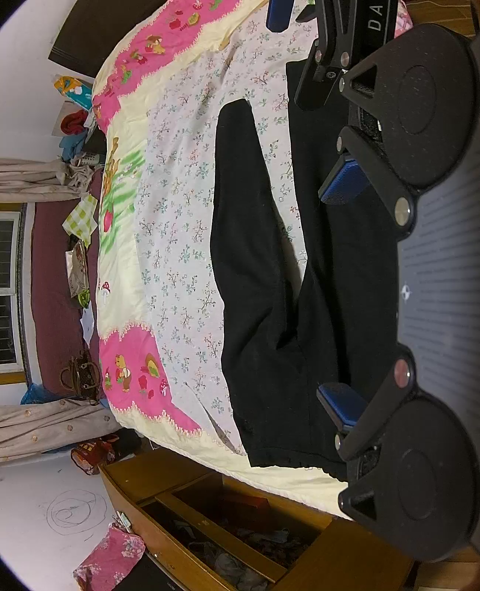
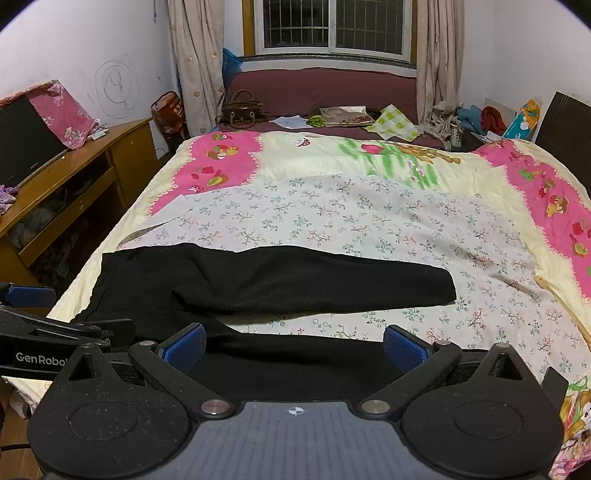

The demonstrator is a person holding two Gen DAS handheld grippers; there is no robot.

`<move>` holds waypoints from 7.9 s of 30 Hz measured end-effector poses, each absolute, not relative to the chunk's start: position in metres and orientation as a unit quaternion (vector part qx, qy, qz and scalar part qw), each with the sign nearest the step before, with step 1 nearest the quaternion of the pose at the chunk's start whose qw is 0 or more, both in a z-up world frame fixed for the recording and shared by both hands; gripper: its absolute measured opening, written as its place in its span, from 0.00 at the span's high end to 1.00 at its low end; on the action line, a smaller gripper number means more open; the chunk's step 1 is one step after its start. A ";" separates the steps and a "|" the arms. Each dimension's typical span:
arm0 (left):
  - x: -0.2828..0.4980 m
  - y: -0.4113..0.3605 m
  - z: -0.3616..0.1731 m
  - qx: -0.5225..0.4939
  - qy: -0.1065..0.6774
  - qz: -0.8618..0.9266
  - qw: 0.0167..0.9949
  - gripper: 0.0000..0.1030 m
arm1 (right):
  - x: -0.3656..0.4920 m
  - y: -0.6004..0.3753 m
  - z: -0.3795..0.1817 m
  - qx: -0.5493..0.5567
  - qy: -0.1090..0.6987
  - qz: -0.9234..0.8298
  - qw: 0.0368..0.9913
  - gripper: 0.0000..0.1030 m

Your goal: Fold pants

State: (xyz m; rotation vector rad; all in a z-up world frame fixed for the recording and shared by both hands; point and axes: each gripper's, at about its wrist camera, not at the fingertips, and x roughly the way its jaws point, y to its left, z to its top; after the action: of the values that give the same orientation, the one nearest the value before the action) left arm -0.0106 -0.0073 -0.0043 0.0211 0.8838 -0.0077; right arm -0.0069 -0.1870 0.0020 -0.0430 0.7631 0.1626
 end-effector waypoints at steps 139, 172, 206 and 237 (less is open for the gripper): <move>0.437 0.037 -0.275 0.237 0.615 -0.383 0.647 0.40 | 0.394 -0.183 -0.193 -0.145 0.604 0.409 0.668 1.00; 0.256 0.100 -0.196 0.225 0.649 -0.370 0.625 0.82 | 0.296 -0.191 -0.130 -0.108 0.604 0.411 0.674 1.00; 0.120 0.047 -0.250 0.217 0.657 -0.292 0.661 0.61 | 0.130 -0.272 -0.183 0.029 0.638 0.199 0.743 0.72; 0.138 0.065 -0.248 0.185 0.650 -0.325 0.662 0.54 | 0.187 -0.324 -0.175 0.166 0.448 -0.102 0.872 1.00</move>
State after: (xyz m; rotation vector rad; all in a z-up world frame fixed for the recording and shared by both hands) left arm 0.1385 0.0648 -0.2485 0.4181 1.4687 -0.7343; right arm 0.1874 -0.3243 -0.1747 0.3459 0.9369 -0.2130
